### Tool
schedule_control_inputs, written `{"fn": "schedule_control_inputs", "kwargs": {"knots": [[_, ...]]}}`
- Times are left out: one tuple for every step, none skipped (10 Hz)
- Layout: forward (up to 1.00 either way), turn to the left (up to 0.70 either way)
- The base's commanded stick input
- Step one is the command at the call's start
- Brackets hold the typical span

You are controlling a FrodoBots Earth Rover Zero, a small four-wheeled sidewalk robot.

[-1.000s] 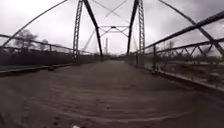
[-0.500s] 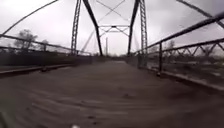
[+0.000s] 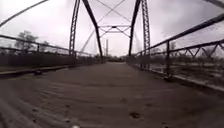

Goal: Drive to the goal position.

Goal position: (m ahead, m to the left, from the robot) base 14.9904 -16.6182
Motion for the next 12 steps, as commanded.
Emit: {"fn": "schedule_control_inputs", "kwargs": {"knots": [[1.00,0.00],[1.00,0.00],[1.00,0.00],[1.00,0.00],[1.00,0.00],[1.00,0.00],[1.00,0.00],[1.00,0.00],[1.00,0.00],[1.00,-0.01],[1.00,-0.04],[1.00,-0.21]]}}
